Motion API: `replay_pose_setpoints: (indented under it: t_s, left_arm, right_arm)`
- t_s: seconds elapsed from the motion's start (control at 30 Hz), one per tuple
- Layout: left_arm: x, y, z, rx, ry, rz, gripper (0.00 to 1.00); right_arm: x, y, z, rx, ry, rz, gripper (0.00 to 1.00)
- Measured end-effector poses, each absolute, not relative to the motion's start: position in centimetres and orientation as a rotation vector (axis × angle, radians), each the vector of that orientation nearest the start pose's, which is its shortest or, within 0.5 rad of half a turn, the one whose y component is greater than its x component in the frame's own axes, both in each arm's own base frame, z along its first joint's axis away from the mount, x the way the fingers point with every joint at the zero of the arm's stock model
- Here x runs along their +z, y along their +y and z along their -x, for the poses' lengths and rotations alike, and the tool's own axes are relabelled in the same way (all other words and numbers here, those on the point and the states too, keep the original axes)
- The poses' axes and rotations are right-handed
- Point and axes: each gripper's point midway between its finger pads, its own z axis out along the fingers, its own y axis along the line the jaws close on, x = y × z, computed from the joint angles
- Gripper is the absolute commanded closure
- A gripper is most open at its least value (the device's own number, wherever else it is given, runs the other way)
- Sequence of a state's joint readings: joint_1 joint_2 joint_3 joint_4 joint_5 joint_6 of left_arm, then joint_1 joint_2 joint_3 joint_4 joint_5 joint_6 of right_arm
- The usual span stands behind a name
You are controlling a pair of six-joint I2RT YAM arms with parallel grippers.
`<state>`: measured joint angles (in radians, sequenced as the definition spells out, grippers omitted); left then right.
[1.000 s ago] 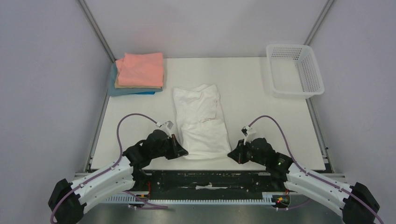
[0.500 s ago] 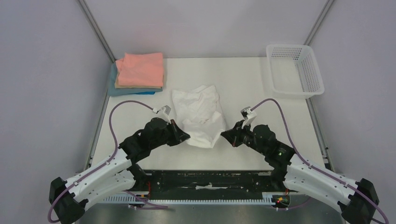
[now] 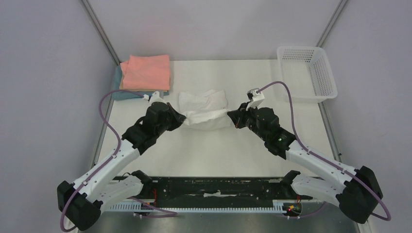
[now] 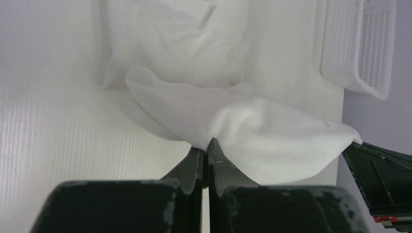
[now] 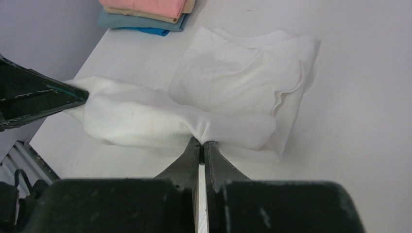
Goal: Fold and stack the t-shirts
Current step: Fold the long partially folded tshirt into a neat square
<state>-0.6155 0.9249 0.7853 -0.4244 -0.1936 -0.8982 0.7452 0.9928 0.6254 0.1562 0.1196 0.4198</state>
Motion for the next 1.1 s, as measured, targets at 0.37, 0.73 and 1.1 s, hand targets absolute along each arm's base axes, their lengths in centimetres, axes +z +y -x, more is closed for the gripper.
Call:
replay_pose_setpoints:
  t_s: [0.37,0.73,1.1]
  left_arm:
    - [18.3,-16.0,-31.9,-0.598,2.175,0.538,0.98]
    - [17.5,-15.2,-37.4,-0.554,2.172,0.590,0.98]
    - [13.3,-14.8,-42.3,-0.453,2.259,0.599,0.98]
  right_arm:
    - [21.1,24.2,-33.2,0.707,1.826,0.173,1.00]
    - [20.8,25.0,-38.9,0.725,1.821,0.172,1.00]
    - [16.2,25.6,-44.4,0.698,1.882,0.142,1.00]
